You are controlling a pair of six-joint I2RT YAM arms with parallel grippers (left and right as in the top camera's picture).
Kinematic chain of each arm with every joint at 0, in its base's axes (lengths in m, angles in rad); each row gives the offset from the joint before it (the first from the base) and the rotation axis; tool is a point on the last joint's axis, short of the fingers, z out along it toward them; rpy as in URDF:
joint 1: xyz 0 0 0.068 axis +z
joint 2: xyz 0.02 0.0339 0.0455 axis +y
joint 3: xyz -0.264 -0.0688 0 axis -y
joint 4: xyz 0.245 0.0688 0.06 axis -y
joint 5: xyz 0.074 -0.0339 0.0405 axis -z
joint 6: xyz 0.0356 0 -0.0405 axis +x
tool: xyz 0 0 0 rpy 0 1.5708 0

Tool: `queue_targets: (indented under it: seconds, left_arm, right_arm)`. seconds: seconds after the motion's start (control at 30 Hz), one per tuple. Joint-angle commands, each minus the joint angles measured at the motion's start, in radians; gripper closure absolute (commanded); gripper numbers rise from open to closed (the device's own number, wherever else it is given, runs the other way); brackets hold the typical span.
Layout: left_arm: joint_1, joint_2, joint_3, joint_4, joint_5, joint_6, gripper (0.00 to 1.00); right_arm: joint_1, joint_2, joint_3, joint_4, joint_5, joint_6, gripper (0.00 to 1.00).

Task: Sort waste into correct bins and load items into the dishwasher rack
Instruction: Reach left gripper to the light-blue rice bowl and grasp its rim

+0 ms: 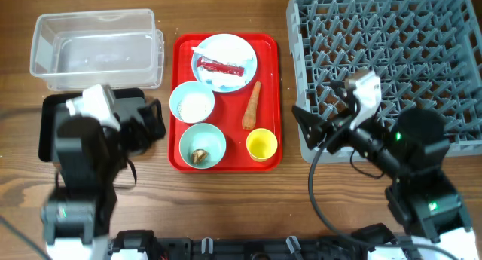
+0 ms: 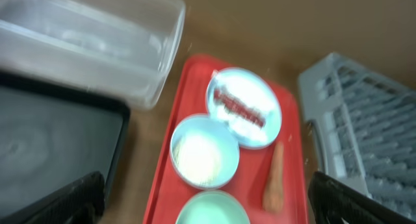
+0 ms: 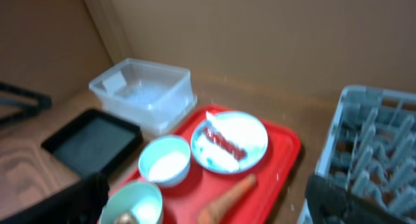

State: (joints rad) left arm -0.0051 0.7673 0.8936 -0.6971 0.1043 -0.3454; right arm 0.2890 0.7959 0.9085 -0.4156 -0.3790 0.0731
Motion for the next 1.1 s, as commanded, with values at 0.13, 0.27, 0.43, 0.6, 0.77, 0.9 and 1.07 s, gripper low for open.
queue_targets:
  seconds: [0.13,0.27,0.43,0.6,0.77,0.9,1.07]
  left_arm:
    - [-0.003,0.426,0.226,-0.157,0.015,-0.002,0.00]
    - [-0.003,0.544,0.226,-0.110,0.023,-0.001,0.00]
    - [-0.113,0.568,0.226,-0.021,0.085,0.151,0.04]
    - [-0.307,0.662,0.226,-0.046,0.037,0.145,0.23]
    - [-0.347,0.836,0.226,0.081,-0.032,0.064,0.28]
    - [-0.390,1.010,0.226,0.199,-0.134,0.045,0.39]
    - [-0.392,1.063,0.226,0.281,-0.200,0.045,0.69]
  right_arm:
    - [-0.002,0.176,0.154,-0.164,-0.016,-0.021,0.00]
    - [-0.002,0.225,0.153,-0.170,-0.023,0.006,0.00]
    - [-0.002,0.273,0.150,-0.172,0.010,0.008,0.01]
    - [-0.002,0.334,0.150,-0.186,0.009,0.016,0.10]
    - [-0.002,0.366,0.150,-0.193,0.043,0.042,0.14]
    - [-0.002,0.368,0.150,-0.213,0.043,0.042,0.15]
    - [-0.002,0.368,0.150,-0.222,0.047,0.042,0.18]
